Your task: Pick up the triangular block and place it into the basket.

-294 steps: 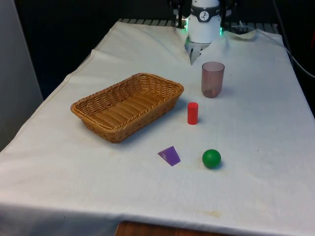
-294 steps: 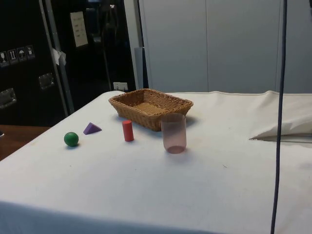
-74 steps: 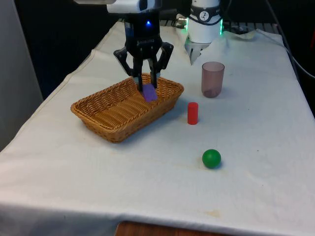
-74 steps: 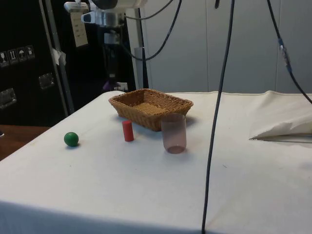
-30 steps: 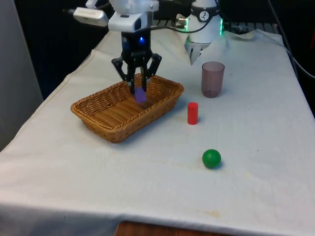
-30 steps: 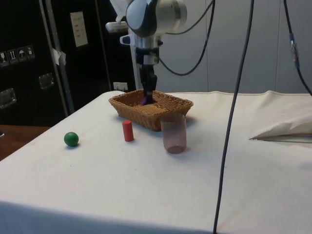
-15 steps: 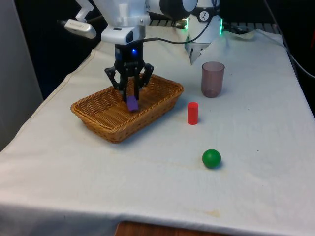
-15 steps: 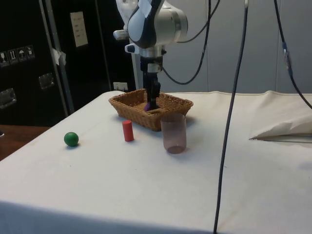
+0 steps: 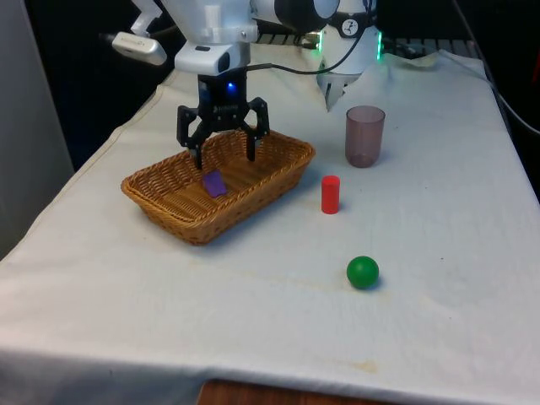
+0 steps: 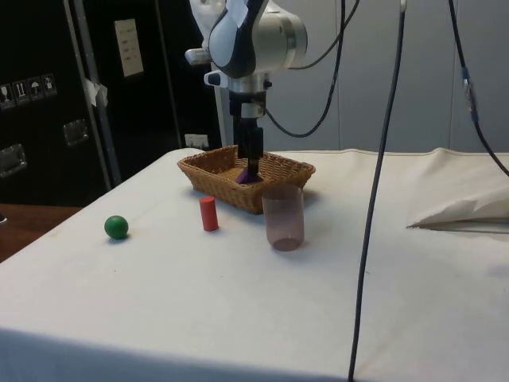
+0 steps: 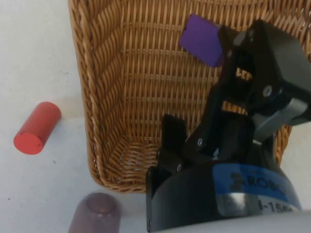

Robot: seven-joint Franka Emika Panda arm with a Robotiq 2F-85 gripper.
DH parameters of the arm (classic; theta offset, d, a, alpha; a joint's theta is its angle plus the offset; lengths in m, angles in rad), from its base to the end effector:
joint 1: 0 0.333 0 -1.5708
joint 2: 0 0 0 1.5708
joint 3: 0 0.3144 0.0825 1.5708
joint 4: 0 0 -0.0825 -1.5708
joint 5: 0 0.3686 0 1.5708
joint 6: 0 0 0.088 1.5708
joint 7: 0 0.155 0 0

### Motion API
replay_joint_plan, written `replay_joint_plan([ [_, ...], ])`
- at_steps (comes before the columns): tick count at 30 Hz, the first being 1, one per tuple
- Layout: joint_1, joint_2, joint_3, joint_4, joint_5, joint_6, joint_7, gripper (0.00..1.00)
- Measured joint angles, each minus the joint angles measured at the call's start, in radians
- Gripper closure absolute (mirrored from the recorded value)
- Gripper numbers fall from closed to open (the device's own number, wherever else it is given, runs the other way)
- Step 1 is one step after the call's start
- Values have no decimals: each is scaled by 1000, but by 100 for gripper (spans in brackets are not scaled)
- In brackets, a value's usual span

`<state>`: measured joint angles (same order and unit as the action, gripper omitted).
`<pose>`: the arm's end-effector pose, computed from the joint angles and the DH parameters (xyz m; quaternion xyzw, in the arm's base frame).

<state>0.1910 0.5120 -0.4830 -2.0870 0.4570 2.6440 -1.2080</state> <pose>0.5648 -0.1761 0.1765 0.9541 0.2914 0.0546 0.0412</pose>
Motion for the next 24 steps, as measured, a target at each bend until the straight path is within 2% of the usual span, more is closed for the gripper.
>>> replay_joint_plan([
  [8,0,-9,-1,4,0,-2,1,0],
  [14,4,-64,-16,5,-13,-44,4,0],
  [24,10,-115,-24,22,-35,-91,22,0],
])
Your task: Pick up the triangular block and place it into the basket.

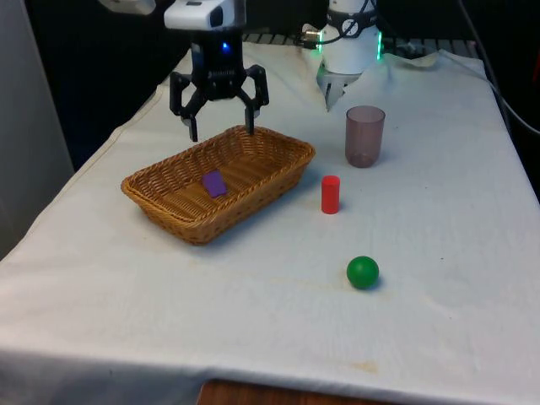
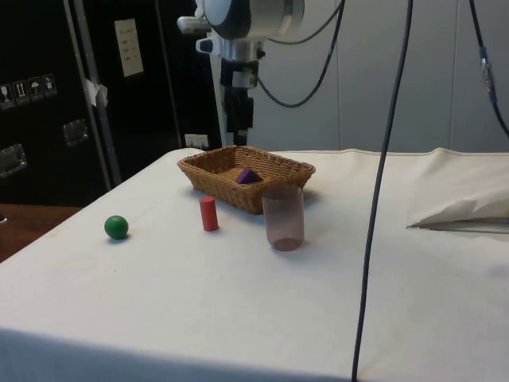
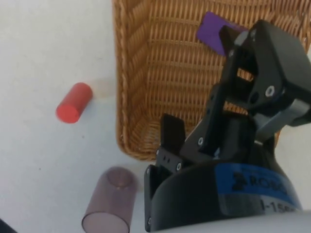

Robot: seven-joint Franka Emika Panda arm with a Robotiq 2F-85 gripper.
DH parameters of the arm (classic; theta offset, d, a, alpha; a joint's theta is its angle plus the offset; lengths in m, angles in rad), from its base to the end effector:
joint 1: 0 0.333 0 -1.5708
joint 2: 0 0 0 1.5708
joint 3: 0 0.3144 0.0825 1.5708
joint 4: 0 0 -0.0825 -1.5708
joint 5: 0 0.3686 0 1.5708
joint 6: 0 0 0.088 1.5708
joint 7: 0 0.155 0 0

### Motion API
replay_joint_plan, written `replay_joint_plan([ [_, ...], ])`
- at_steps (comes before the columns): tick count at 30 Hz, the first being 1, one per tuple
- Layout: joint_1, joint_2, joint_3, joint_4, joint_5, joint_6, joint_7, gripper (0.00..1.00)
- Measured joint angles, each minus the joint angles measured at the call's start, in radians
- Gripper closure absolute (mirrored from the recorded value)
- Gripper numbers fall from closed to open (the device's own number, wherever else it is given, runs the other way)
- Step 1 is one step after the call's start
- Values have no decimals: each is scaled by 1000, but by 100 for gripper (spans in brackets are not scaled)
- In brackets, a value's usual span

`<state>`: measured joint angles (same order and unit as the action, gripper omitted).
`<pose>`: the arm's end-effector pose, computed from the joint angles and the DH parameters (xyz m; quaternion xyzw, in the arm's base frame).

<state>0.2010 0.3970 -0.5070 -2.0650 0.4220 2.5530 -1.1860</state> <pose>0.5755 -0.1739 0.2386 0.9525 0.2912 0.0848 0.0283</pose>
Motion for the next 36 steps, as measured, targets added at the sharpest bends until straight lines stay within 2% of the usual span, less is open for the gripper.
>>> replay_joint_plan([
  [8,18,-41,3,25,-50,-45,61,0],
  [19,40,-51,19,71,-101,-74,137,0],
  [23,50,-55,30,92,-135,-83,179,0],
  [36,65,-55,54,133,-218,-103,267,0],
])
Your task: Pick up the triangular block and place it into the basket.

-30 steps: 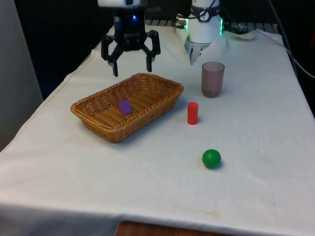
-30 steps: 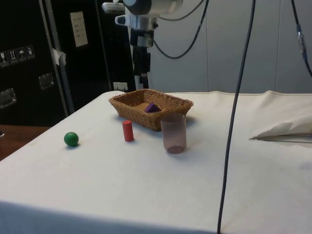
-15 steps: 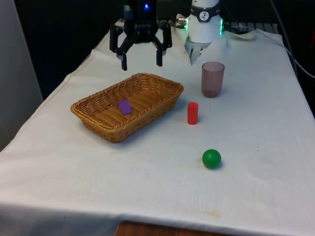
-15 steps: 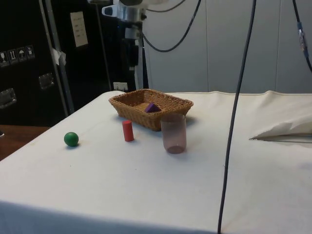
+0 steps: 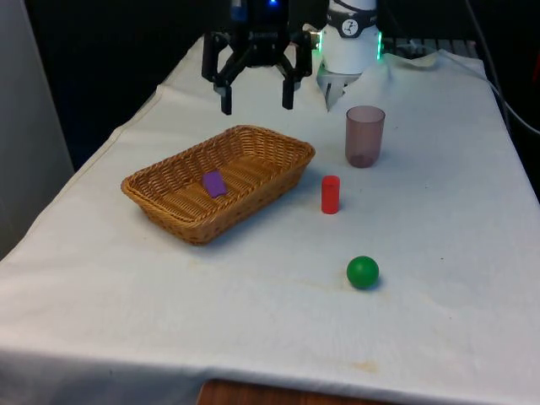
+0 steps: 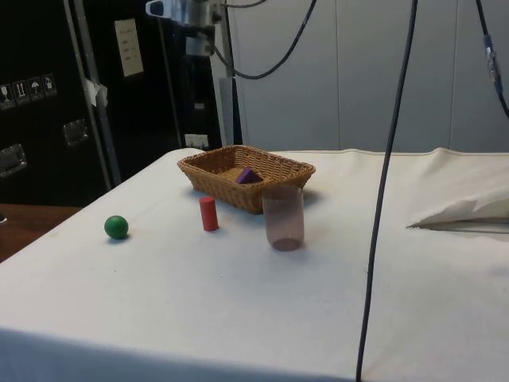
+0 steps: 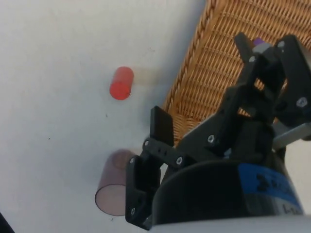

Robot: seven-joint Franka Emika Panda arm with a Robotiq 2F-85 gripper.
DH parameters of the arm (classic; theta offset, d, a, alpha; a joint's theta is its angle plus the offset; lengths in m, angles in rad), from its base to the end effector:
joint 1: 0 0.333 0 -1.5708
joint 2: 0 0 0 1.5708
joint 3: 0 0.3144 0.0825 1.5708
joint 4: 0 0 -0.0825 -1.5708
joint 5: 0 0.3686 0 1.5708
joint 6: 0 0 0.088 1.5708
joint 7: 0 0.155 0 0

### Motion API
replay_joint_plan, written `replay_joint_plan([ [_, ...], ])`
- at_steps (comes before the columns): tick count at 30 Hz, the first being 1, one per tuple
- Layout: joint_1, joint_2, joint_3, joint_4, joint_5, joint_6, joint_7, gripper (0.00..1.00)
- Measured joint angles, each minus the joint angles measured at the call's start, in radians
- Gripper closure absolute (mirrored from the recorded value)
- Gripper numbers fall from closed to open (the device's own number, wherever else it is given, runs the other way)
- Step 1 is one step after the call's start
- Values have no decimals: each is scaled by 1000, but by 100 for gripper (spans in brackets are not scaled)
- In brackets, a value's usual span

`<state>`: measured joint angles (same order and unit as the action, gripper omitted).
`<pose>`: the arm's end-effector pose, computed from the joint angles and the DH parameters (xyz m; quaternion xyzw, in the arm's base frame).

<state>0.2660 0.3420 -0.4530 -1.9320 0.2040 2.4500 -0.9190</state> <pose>0.6249 -0.1005 0.3091 0.9456 0.3067 0.0927 0.0561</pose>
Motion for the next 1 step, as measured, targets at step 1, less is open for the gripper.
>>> replay_joint_plan([
  [1,0,0,-1,-1,0,0,0,0],
])
